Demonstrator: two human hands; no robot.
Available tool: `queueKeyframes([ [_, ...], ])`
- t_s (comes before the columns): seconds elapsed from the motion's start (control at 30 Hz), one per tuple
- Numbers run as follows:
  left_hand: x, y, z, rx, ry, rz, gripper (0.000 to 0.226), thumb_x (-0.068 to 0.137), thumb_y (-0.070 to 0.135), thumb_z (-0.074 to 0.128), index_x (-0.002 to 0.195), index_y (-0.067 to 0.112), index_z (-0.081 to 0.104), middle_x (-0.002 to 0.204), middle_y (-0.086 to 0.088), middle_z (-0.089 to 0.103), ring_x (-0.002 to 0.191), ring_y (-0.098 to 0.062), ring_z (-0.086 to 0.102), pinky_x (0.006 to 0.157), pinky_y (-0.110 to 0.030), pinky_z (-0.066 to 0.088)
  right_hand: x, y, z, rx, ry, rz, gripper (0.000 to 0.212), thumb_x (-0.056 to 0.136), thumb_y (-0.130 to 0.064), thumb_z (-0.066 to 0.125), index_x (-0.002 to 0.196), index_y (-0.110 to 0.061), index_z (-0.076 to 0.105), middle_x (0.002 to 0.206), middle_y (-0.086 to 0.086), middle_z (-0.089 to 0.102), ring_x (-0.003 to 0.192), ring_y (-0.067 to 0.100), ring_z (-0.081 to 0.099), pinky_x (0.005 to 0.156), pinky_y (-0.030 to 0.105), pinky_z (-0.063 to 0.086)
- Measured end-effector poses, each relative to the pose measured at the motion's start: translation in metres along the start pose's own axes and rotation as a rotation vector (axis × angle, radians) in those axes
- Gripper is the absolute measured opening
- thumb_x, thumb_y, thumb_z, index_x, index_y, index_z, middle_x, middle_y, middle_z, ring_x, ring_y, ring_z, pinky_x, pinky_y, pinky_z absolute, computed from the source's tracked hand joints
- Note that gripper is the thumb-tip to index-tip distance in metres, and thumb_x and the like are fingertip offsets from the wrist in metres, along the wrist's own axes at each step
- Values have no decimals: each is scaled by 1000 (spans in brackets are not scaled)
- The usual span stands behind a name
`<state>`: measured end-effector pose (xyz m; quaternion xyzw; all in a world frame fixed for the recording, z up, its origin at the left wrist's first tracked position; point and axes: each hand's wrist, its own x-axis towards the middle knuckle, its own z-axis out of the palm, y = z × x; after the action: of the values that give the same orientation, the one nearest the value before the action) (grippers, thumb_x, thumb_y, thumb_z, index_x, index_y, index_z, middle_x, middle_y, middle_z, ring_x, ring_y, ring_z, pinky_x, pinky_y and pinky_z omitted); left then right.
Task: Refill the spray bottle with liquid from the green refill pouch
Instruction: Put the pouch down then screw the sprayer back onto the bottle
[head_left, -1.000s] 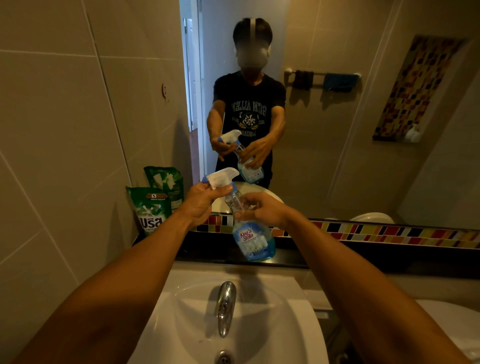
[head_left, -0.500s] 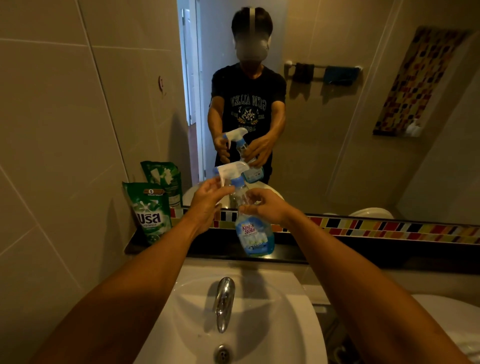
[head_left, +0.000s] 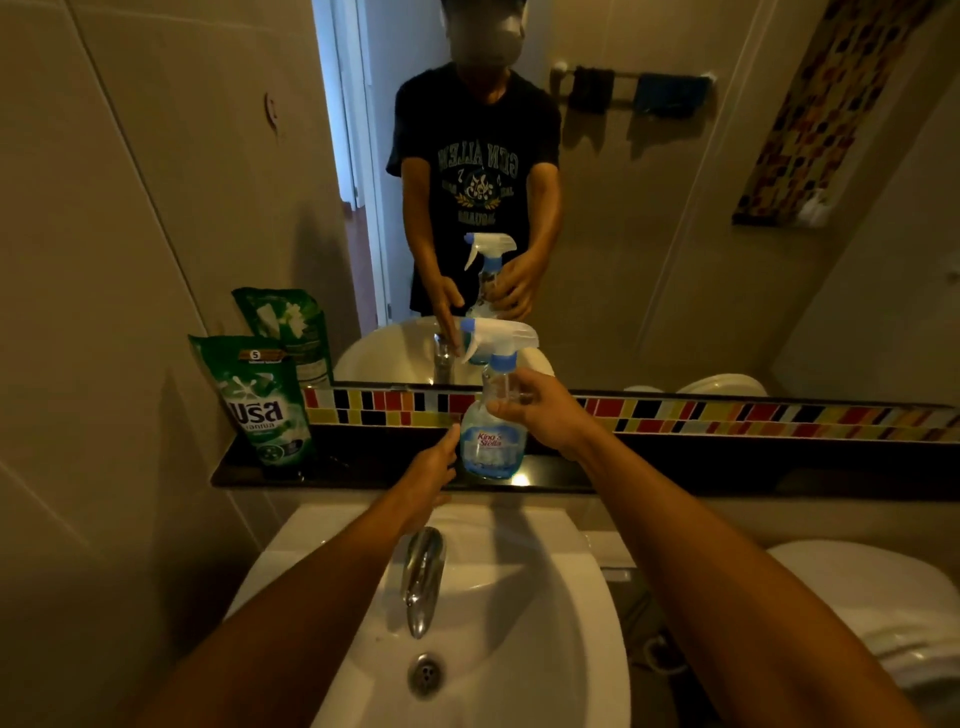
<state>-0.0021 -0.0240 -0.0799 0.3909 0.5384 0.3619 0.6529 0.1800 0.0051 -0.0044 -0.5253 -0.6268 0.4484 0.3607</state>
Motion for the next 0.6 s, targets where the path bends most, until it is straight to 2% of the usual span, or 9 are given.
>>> queueKeyframes([
  [0.13,14,-12,18,-33,11,-14,64,96,57,52,150,24,42,157,-7,41,145,-29,35,115,-52,29,2,13,-8,24,-6,12,35,94,-6,72,127,-14,64,115,0,72,102,13,71,73,22,61],
  [0.2,21,-15,26,-51,16,-9,62,96,55,54,148,23,44,154,-7,44,143,-29,38,113,-51,31,5,18,-13,40,-11,36,36,94,-4,71,128,-12,63,113,-2,71,99,11,71,67,18,59],
  [0.27,27,-16,32,-83,20,-9,56,98,50,53,146,21,47,151,-7,48,142,-28,39,114,-50,29,11,25,-16,38,-6,47,38,93,-6,73,130,-11,62,117,1,72,105,15,71,73,22,61],
  [0.33,34,-17,37,-111,37,-18,53,100,48,52,144,20,48,150,-7,49,142,-27,40,116,-50,27,19,32,-18,34,-2,54,42,93,-7,74,133,-13,61,124,4,71,111,20,71,83,31,63],
  [0.43,44,-19,44,-122,52,-12,51,101,49,50,144,23,48,152,-4,47,143,-25,39,117,-51,26,30,40,-21,36,0,66,43,94,-7,73,134,-12,60,126,6,70,111,20,70,88,36,63],
  [0.5,50,-20,49,-130,68,-4,51,101,48,49,146,23,46,151,-3,47,143,-25,38,118,-52,26,37,46,-23,35,4,76,42,94,-7,72,133,-13,60,126,6,69,114,23,69,94,43,62],
  [0.6,59,-20,53,-135,53,4,53,102,50,44,149,24,42,154,-4,45,145,-25,35,119,-53,23,44,52,-23,36,16,78,39,94,-6,71,131,-11,59,127,7,68,117,24,67,93,40,60],
])
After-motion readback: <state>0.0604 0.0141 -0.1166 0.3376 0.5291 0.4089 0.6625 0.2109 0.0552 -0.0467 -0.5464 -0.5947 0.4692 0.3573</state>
